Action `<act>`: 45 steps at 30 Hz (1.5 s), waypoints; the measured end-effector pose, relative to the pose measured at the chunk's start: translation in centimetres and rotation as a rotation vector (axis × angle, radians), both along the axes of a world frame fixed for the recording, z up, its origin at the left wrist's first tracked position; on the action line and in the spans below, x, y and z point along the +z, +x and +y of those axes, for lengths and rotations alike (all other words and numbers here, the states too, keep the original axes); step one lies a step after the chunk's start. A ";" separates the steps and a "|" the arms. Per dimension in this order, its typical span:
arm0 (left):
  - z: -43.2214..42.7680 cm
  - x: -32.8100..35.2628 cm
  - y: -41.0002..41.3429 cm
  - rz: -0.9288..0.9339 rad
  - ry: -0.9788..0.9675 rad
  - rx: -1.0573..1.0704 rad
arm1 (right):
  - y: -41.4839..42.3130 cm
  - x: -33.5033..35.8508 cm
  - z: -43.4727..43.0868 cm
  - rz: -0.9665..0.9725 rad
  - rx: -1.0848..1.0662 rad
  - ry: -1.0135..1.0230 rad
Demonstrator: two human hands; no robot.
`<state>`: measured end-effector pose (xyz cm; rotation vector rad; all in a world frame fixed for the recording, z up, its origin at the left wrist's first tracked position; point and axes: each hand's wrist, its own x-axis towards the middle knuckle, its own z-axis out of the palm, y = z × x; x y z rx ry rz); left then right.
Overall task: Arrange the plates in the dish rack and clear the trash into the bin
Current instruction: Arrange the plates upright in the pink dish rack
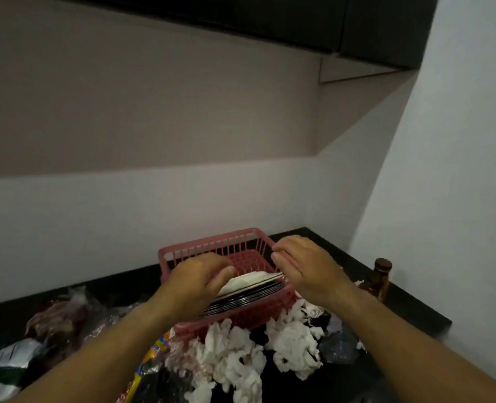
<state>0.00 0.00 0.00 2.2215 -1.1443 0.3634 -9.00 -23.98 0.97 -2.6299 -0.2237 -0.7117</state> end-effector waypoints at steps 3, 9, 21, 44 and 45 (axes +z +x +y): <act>-1.4 -1.6 0.6 0.080 0.113 0.002 | 0.8 -1.4 -1.4 0.101 0.033 0.002; -1.7 -3.4 1.9 0.171 0.166 0.075 | 2.5 -3.2 -3.3 0.176 0.120 0.070; -1.0 -4.5 4.1 0.327 0.014 0.079 | 5.2 -3.5 -3.1 0.237 0.114 0.189; 1.3 -7.1 3.1 0.285 0.117 -0.035 | 14.2 -0.3 -0.8 0.371 0.038 -0.033; 0.9 -7.4 3.0 0.245 0.122 -0.018 | 14.4 -0.3 -0.9 0.376 0.037 -0.027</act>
